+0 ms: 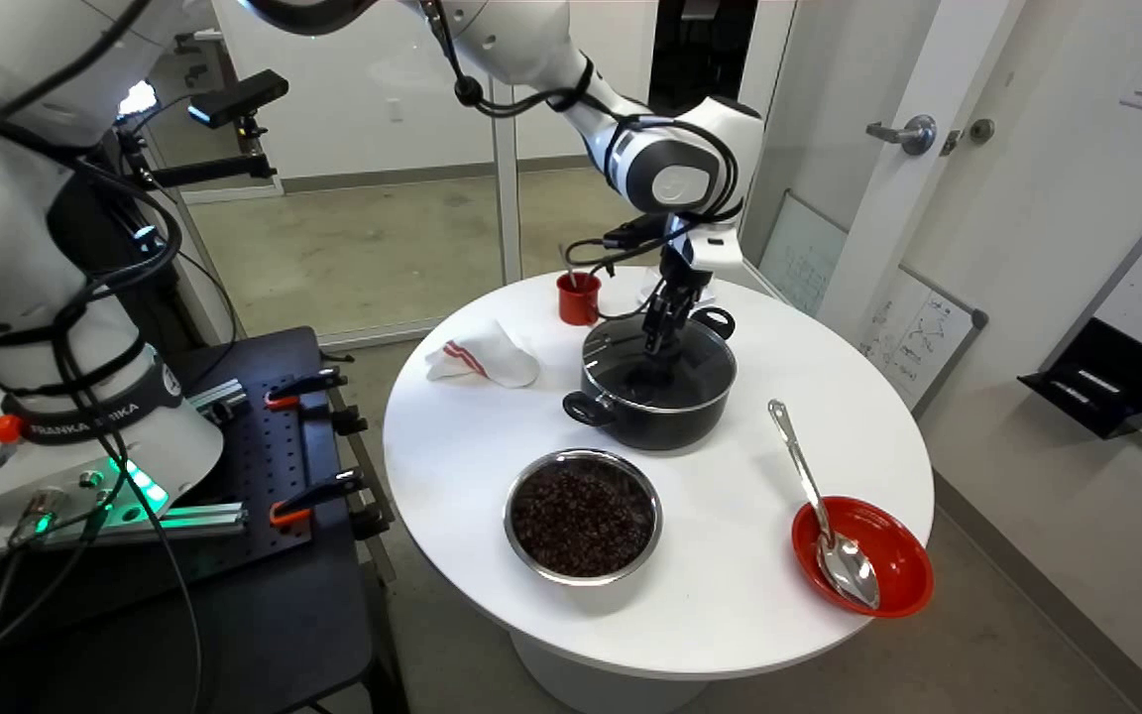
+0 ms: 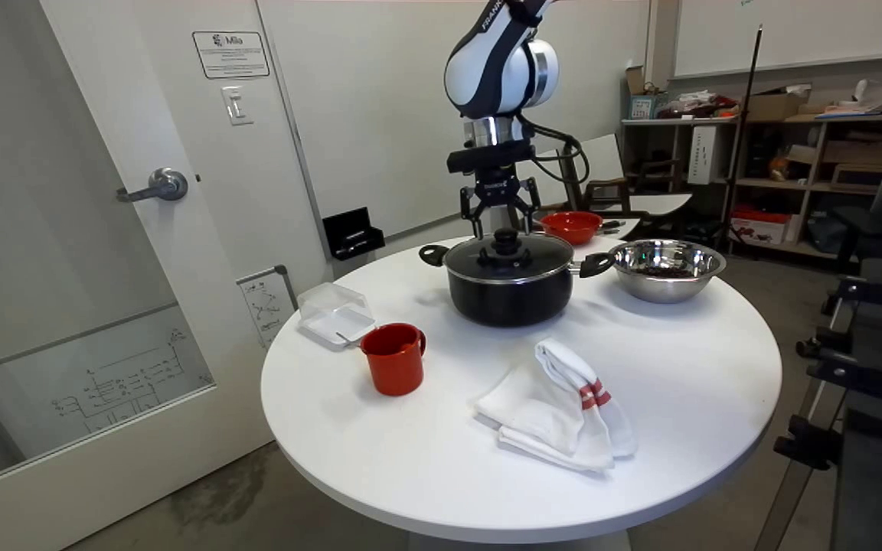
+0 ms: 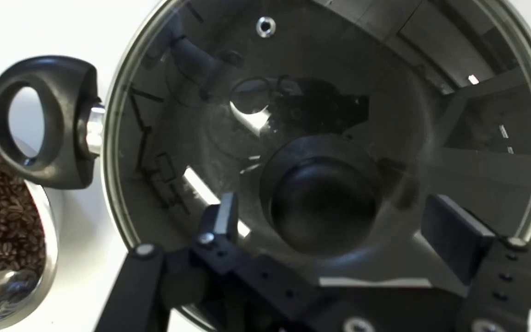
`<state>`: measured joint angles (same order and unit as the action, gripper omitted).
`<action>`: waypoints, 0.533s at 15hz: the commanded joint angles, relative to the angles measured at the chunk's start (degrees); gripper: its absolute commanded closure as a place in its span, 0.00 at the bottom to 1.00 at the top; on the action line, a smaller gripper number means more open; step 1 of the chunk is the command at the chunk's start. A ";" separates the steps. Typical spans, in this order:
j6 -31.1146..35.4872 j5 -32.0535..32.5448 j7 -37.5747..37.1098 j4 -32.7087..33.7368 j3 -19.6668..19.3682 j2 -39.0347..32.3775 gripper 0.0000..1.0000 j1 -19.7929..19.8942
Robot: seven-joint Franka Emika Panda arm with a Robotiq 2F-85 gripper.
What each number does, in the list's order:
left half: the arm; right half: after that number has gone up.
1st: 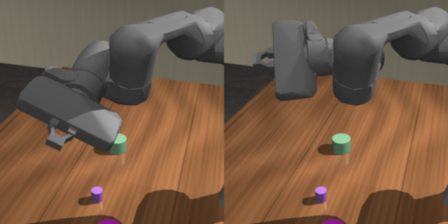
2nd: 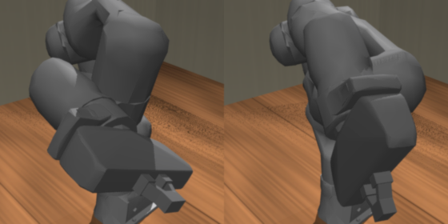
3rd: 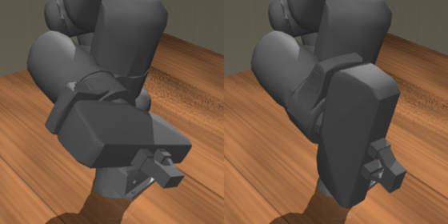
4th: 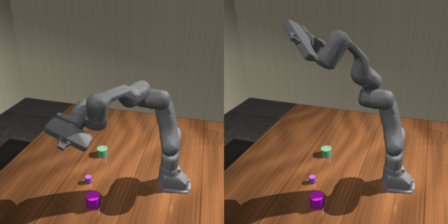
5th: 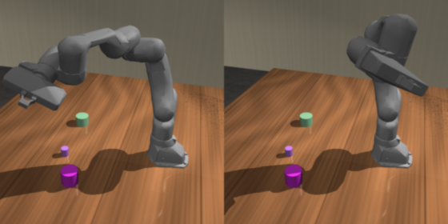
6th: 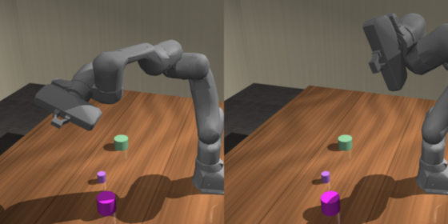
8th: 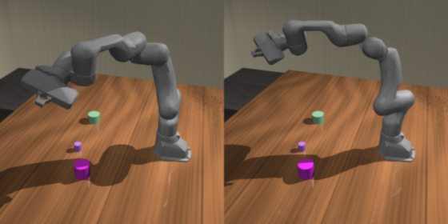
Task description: Remove the lid from the pot
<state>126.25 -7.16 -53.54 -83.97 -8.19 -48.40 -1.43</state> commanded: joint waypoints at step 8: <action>6.91 -0.38 -0.09 -7.13 0.22 4.26 0.00 -0.20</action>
<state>129.54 -7.16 -54.05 -86.38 -8.19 -46.96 -1.47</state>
